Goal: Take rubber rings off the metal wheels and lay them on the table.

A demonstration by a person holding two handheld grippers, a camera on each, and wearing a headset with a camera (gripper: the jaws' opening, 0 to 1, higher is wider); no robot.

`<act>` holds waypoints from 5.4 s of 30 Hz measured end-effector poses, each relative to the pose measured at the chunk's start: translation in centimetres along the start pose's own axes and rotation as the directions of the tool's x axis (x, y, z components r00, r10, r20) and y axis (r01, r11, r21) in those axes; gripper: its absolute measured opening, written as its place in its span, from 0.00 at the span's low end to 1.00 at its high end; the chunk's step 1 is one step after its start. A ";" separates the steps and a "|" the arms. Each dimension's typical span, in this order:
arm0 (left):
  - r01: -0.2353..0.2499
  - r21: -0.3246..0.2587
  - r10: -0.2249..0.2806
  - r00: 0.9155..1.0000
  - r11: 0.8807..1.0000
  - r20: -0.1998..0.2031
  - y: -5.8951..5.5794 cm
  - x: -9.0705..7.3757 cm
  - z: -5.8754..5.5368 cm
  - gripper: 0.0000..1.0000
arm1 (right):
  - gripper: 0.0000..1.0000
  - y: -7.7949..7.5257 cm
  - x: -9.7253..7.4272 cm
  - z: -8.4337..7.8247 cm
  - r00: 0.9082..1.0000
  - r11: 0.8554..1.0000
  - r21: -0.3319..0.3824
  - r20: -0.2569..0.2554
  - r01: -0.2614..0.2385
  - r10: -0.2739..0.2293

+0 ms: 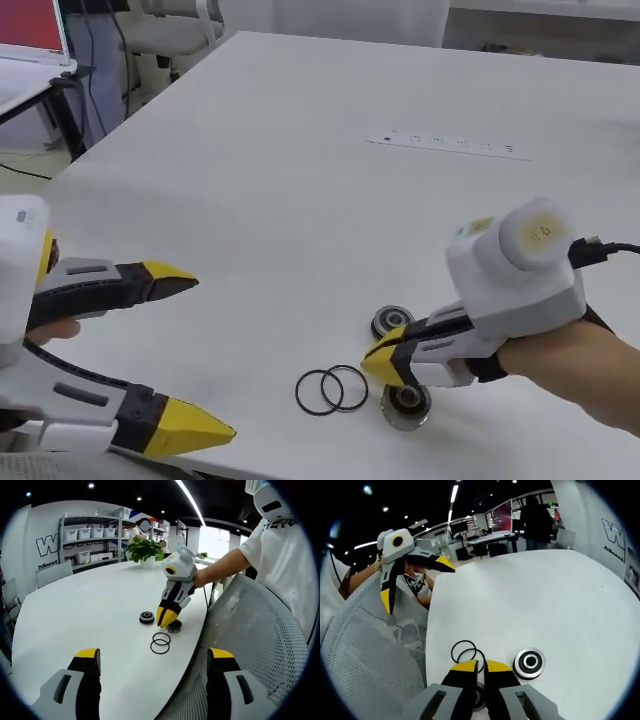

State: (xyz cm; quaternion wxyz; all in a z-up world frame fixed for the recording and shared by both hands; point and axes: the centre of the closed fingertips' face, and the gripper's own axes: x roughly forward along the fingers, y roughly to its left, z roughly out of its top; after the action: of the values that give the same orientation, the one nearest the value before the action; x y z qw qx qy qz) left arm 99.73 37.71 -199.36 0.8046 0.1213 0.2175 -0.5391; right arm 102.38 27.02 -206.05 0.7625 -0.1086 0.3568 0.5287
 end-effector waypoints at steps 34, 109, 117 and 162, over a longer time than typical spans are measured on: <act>0.082 0.159 -0.082 0.997 0.984 -0.005 1.2 4.1 5.0 0.79 | 0.20 -3.8 -3.8 0.4 0.981 0.991 0.006 0.141 0.132 -0.131; 0.169 0.156 -0.159 0.984 0.973 -0.075 1.3 18.0 2.6 0.07 | 0.22 -5.8 -1.3 -1.3 0.979 0.987 -0.057 0.148 0.148 -0.138; 0.168 0.157 -0.158 0.985 0.973 -0.076 1.4 18.1 2.5 0.07 | 0.12 -6.0 -2.2 -2.1 0.985 0.978 -0.139 0.104 0.153 -0.139; 0.149 0.176 -0.140 0.988 0.973 -0.064 0.9 18.2 2.4 0.07 | 0.00 -5.2 -2.1 0.2 0.971 0.970 0.206 0.173 0.129 -0.166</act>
State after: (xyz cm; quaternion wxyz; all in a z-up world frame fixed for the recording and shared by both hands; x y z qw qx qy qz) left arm 106.97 22.23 -206.01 0.7431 0.1913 0.1966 -0.6103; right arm 106.64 23.44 -205.55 0.8372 -0.0100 0.3233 0.4410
